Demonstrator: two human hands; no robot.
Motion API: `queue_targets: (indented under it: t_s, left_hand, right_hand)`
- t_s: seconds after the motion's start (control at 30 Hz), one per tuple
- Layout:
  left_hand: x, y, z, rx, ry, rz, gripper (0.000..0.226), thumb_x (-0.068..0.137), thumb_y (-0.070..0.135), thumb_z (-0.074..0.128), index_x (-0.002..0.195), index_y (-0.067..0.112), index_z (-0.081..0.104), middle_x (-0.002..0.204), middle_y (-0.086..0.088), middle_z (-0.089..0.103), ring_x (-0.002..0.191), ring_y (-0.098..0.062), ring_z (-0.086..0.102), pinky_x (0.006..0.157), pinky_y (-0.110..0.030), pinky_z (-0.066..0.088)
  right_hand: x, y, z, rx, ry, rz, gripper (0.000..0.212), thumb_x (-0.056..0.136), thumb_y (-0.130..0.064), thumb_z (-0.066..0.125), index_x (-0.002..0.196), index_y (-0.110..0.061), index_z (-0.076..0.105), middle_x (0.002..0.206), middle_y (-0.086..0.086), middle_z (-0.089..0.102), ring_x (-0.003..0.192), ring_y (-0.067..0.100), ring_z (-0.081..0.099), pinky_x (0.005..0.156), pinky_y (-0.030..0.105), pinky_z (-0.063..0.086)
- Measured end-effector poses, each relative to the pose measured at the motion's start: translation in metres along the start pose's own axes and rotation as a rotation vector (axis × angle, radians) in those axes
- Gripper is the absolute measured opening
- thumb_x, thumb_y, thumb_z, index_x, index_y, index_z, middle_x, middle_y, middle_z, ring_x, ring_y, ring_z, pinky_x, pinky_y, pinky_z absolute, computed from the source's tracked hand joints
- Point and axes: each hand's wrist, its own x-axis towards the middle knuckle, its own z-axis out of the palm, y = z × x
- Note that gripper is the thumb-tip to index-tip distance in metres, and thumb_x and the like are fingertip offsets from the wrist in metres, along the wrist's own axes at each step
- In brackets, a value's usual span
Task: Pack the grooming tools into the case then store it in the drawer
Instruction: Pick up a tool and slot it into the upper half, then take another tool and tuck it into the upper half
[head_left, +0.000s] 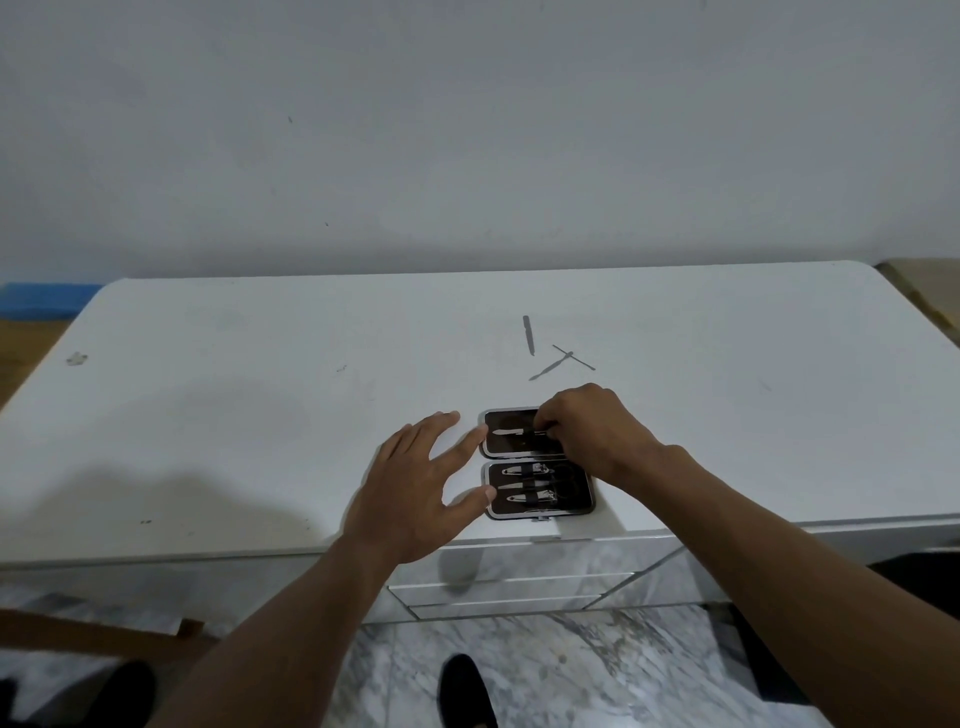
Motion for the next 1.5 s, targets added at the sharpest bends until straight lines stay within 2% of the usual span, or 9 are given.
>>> queue_targets:
  t_s: [0.33, 0.53, 0.63, 0.8, 0.97, 1.07, 1.17, 1.27, 1.5]
  left_hand:
    - [0.001, 0.0, -0.001, 0.01, -0.012, 0.005, 0.065, 0.089, 0.067, 0.037, 0.147, 0.038, 0.035, 0.152, 0.001, 0.037, 0.141, -0.018, 0.031, 0.115, -0.043, 0.029]
    - [0.0, 0.0, 0.0, 0.004, -0.017, -0.002, 0.065, 0.089, 0.068, 0.036, 0.147, 0.039, 0.034, 0.153, 0.002, 0.036, 0.141, -0.018, 0.031, 0.115, -0.043, 0.029]
    - [0.001, 0.0, 0.0, 0.004, -0.022, 0.003, 0.065, 0.09, 0.068, 0.037, 0.148, 0.039, 0.032, 0.153, 0.002, 0.037, 0.141, -0.018, 0.031, 0.114, -0.043, 0.03]
    - [0.001, 0.0, -0.002, 0.006, -0.034, 0.003, 0.066, 0.089, 0.068, 0.037, 0.149, 0.039, 0.03, 0.153, 0.002, 0.036, 0.143, -0.017, 0.03, 0.115, -0.042, 0.029]
    - [0.002, 0.001, -0.003, 0.005, -0.039, -0.007, 0.066, 0.088, 0.066, 0.041, 0.148, 0.038, 0.033, 0.153, 0.003, 0.036, 0.143, -0.017, 0.03, 0.114, -0.042, 0.032]
    - [0.002, 0.002, -0.004, -0.003, -0.039, -0.015, 0.066, 0.087, 0.065, 0.043, 0.147, 0.039, 0.033, 0.153, 0.004, 0.036, 0.143, -0.016, 0.029, 0.114, -0.042, 0.032]
    - [0.003, 0.003, -0.004, -0.014, -0.046, -0.017, 0.067, 0.087, 0.066, 0.043, 0.148, 0.04, 0.032, 0.154, 0.005, 0.035, 0.145, -0.014, 0.026, 0.115, -0.041, 0.029]
    - [0.003, 0.003, -0.003, -0.01, -0.045, -0.019, 0.067, 0.087, 0.067, 0.042, 0.148, 0.04, 0.03, 0.155, 0.006, 0.034, 0.145, -0.013, 0.024, 0.117, -0.04, 0.027]
    - [0.004, 0.003, -0.003, -0.017, -0.051, -0.02, 0.068, 0.086, 0.065, 0.045, 0.148, 0.04, 0.03, 0.155, 0.005, 0.034, 0.145, -0.014, 0.025, 0.116, -0.041, 0.027]
  right_hand:
    - [-0.003, -0.002, -0.002, -0.013, -0.009, -0.052, 0.033, 0.084, 0.002, 0.051, 0.103, -0.017, 0.07, 0.099, 0.008, 0.07, 0.091, 0.028, 0.061, 0.077, 0.036, 0.051]
    - [-0.007, -0.006, -0.013, 0.051, 0.009, -0.045, 0.025, 0.09, -0.011, 0.049, 0.103, -0.015, 0.07, 0.101, 0.007, 0.071, 0.094, 0.028, 0.062, 0.081, 0.035, 0.048]
    - [0.001, -0.005, -0.019, 0.079, 0.09, 0.016, 0.02, 0.091, -0.016, 0.052, 0.096, -0.012, 0.07, 0.097, 0.006, 0.072, 0.092, 0.027, 0.062, 0.078, 0.033, 0.045]
    - [0.041, 0.0, -0.024, 0.106, 0.154, 0.174, 0.022, 0.09, -0.012, 0.054, 0.106, -0.009, 0.068, 0.105, 0.01, 0.071, 0.099, 0.03, 0.063, 0.075, 0.029, 0.039]
    - [0.092, -0.002, -0.022, 0.076, 0.117, 0.245, 0.027, 0.088, -0.003, 0.053, 0.113, -0.004, 0.064, 0.114, 0.018, 0.063, 0.105, 0.036, 0.06, 0.085, 0.036, 0.048]
    - [0.113, -0.004, -0.018, 0.099, 0.101, 0.295, 0.018, 0.087, 0.0, 0.052, 0.101, 0.0, 0.063, 0.106, 0.018, 0.058, 0.101, 0.039, 0.06, 0.076, 0.035, 0.049]
    - [0.124, -0.004, -0.018, 0.096, 0.105, 0.34, 0.01, 0.085, 0.002, 0.051, 0.082, -0.004, 0.058, 0.089, 0.015, 0.057, 0.091, 0.038, 0.062, 0.065, 0.029, 0.038]
    - [0.13, -0.007, -0.023, 0.111, 0.105, 0.393, 0.021, 0.082, 0.007, 0.051, 0.097, 0.0, 0.064, 0.099, 0.02, 0.065, 0.091, 0.037, 0.063, 0.068, 0.031, 0.045]
    - [0.137, -0.011, -0.032, 0.137, 0.05, 0.471, 0.026, 0.083, 0.002, 0.057, 0.109, -0.002, 0.055, 0.114, 0.018, 0.059, 0.107, 0.038, 0.058, 0.073, 0.033, 0.043]
